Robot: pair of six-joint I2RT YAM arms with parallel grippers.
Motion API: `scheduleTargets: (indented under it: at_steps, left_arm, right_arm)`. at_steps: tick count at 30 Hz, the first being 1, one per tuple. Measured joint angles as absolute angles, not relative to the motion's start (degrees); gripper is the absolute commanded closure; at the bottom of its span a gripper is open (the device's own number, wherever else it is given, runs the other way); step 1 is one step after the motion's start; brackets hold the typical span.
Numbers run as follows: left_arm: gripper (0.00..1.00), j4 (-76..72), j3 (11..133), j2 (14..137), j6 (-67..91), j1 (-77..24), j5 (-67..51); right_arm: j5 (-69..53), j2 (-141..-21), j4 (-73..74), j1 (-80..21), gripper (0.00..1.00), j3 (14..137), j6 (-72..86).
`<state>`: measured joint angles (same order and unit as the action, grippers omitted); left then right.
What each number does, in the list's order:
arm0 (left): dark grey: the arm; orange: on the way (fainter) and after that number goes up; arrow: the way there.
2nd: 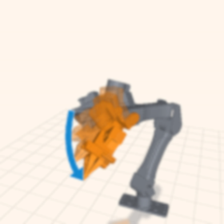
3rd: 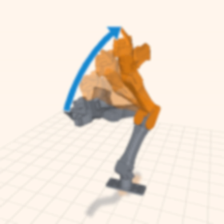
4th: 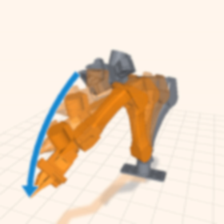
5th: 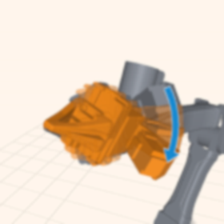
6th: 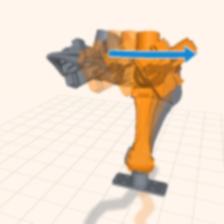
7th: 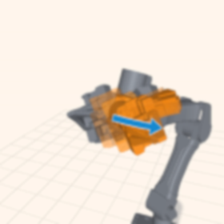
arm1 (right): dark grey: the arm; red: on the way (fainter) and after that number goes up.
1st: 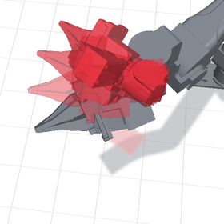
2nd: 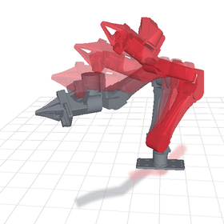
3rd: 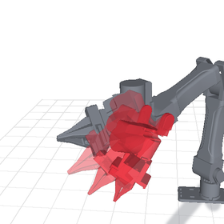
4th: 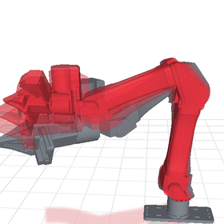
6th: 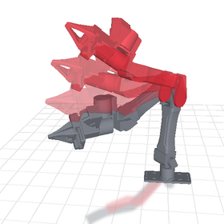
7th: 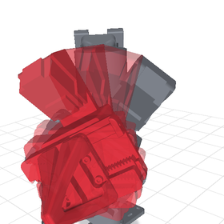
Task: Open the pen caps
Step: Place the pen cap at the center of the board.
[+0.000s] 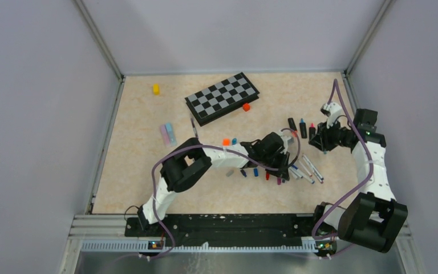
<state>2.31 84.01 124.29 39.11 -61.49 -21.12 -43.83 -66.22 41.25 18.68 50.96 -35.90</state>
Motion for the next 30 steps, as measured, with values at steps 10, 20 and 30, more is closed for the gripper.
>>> scheduleTargets:
  at_steps: [10, 20, 30]
  left_arm:
    - [0.69, 3.42, 85.56, 124.29, 39.05, -61.21, -21.04]
    - [0.71, 3.4, 81.76, 120.03, 35.73, -61.21, -16.99]
    - [0.44, -4.91, 62.59, 93.58, 24.45, -61.17, 0.51]
  right_arm:
    - [-43.86, -66.22, 41.12, 18.68, 0.72, 50.28, -35.92]
    - [-44.21, -66.22, 41.32, 18.68, 0.72, 50.13, -36.38]
    - [-47.59, -66.02, 42.17, 18.68, 0.71, 49.84, -39.33]
